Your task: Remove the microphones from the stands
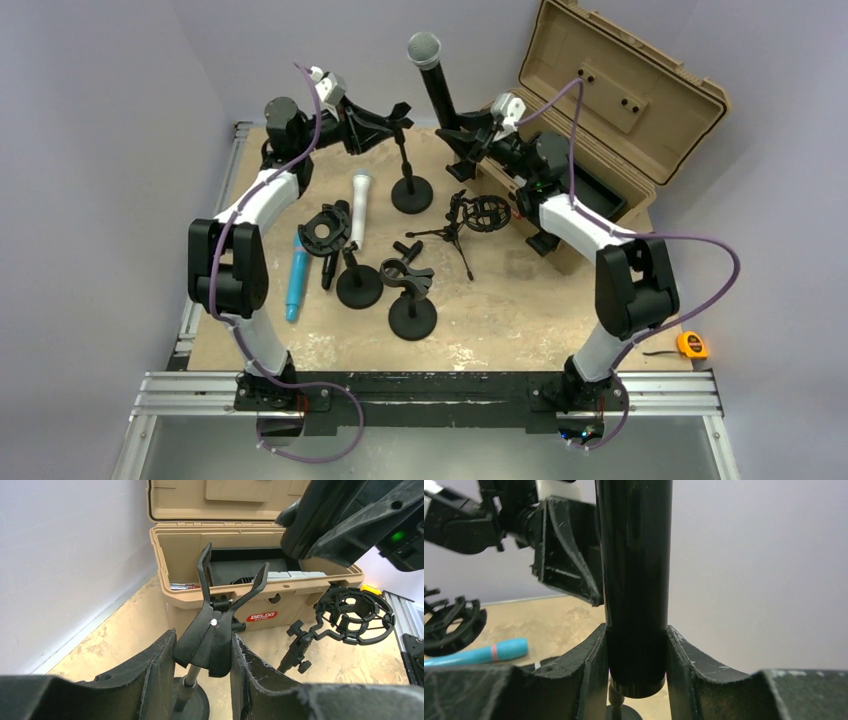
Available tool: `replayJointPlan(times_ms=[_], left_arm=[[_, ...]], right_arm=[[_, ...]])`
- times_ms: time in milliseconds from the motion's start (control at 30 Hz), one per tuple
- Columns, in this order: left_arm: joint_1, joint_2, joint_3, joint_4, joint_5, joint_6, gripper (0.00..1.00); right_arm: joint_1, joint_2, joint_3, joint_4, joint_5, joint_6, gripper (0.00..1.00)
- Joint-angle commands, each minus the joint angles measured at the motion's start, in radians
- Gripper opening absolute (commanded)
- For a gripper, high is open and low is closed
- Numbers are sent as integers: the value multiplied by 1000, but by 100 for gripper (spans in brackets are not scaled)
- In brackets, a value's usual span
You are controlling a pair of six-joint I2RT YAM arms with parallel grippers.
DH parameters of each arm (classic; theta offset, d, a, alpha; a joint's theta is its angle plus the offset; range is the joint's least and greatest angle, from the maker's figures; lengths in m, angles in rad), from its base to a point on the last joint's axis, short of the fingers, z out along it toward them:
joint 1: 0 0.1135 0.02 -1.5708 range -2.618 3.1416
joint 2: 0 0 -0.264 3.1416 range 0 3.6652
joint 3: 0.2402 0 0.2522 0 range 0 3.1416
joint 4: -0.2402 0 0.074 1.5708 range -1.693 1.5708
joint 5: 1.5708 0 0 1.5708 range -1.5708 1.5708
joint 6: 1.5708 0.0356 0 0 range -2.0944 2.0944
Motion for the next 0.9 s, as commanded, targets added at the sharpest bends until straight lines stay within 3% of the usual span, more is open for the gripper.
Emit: replayJointPlan(times_ms=[0,67,133,167,500,700,867], left_arm=[[0,-53,7,-106,-36,31,42],[0,-80,5,-128,-57,30,62],[0,-102,9,-139,-63,23,91],[0,-113,10,-147,-74,18,99],[1,-336,-30,-354,-290,1,100],[-18,-481,-64,-560,-417,-196,93],[-121,-642,-130,-719,-576,-283,91]], right_arm=[[1,-90,-43,-26,197,16,0],[1,-128,-71,-60,220,28,0],[2,-181,-105,-86,242,48,0],[2,-203,-126,-92,255,64,0],[17,-375,-210,-257,287,79,0],[80,-432,-202,-322,309,83,0],[183,-436,-167,-361,377,150,0]])
